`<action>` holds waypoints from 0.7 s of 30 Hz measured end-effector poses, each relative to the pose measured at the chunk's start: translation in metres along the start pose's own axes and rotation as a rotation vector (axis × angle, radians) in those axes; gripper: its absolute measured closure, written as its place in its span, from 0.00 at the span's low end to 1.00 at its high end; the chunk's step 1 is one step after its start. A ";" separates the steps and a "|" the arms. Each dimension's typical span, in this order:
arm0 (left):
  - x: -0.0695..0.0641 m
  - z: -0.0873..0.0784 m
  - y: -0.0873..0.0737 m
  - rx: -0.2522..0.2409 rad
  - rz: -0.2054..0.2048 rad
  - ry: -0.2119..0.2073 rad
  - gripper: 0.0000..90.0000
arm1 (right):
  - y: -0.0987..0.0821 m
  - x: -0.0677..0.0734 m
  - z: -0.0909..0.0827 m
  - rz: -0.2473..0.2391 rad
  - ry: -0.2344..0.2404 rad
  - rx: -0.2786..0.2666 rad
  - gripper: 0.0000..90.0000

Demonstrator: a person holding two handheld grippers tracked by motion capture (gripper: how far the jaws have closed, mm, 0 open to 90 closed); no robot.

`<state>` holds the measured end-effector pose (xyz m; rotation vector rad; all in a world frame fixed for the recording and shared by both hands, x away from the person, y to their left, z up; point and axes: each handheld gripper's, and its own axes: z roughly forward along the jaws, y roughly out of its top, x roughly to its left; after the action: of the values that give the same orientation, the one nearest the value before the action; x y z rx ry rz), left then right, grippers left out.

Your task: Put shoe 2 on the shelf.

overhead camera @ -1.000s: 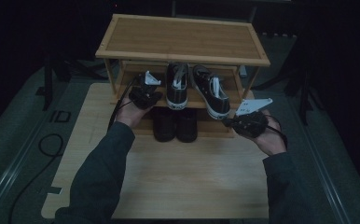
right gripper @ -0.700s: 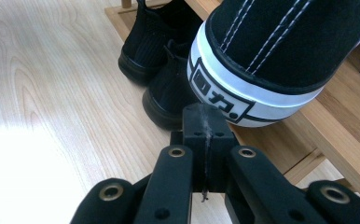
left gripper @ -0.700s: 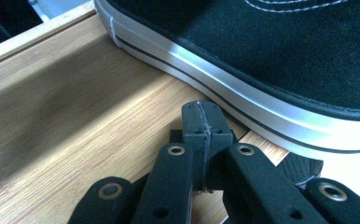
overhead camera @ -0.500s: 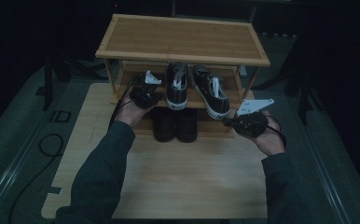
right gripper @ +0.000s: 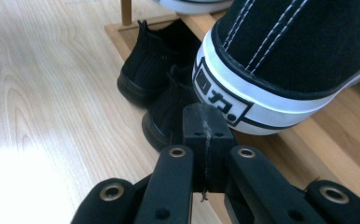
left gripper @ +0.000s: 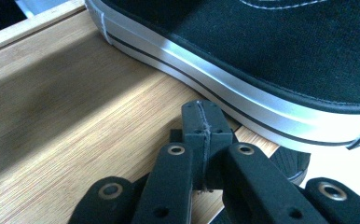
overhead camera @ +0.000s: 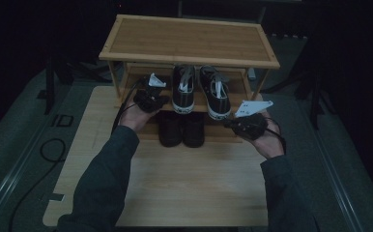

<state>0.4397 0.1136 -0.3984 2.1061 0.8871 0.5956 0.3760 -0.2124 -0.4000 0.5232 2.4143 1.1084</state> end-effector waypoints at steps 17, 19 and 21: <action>0.001 0.000 -0.001 -0.009 -0.012 -0.005 1.00 | 0.023 0.010 0.022 -0.025 0.000 -0.010 1.00; 0.001 0.000 -0.001 -0.009 -0.013 -0.005 1.00 | 0.024 0.010 0.023 -0.024 0.002 -0.012 1.00; 0.001 0.000 -0.001 -0.010 -0.013 -0.006 1.00 | 0.024 0.011 0.024 -0.019 0.004 -0.012 1.00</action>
<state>0.4398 0.1151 -0.3993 2.0907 0.8921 0.5858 0.3833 -0.1780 -0.3978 0.4928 2.4097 1.1166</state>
